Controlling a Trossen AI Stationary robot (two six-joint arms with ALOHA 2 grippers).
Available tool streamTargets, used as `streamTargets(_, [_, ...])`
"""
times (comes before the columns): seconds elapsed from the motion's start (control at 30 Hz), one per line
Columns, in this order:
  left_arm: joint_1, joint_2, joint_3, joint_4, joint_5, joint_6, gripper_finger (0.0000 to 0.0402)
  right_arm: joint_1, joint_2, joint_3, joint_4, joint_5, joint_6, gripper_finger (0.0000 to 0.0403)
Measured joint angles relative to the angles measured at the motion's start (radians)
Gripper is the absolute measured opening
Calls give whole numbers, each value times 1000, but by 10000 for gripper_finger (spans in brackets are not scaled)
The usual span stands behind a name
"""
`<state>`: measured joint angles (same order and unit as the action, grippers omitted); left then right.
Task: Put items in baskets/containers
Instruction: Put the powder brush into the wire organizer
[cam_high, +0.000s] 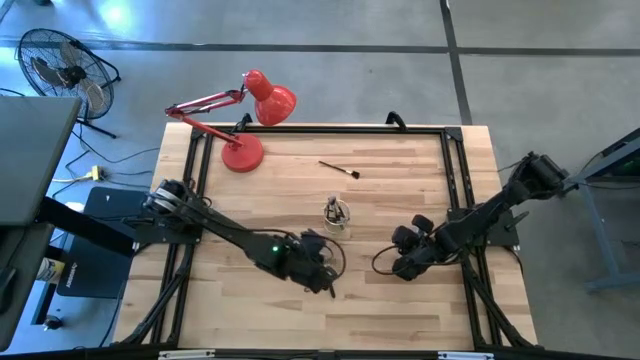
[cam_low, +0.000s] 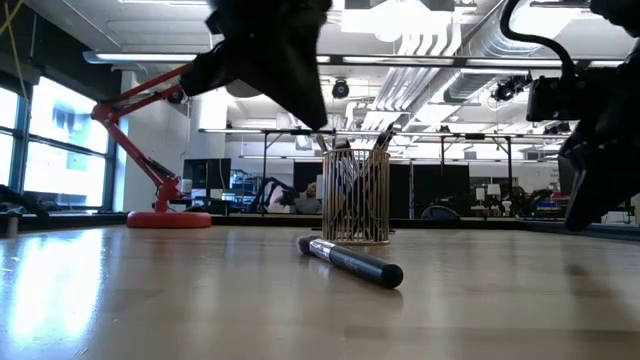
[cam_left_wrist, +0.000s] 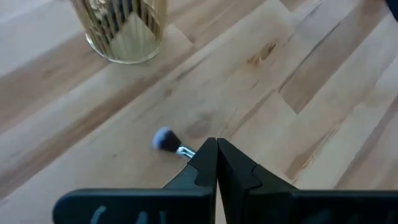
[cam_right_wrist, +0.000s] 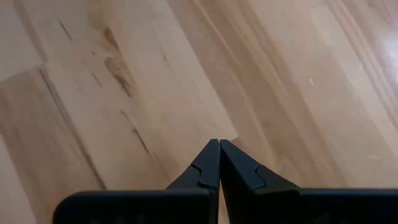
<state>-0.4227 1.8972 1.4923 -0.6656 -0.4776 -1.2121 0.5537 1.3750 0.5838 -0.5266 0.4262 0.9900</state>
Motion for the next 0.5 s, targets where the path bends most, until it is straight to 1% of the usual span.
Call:
streamTargets(0.17, [33, 50, 13, -15, 101, -19, 7, -1, 0, 0, -2, 5, -22, 2])
streamTargets(0.33, [55, 84, 11, -72, 124, -71, 24, -1, 0, 0, -1, 21, -30, 3])
streamTargets(0.5, [91, 128, 11, -60, 171, -76, 47, -1, 0, 0, -2, 36, -30, 3])
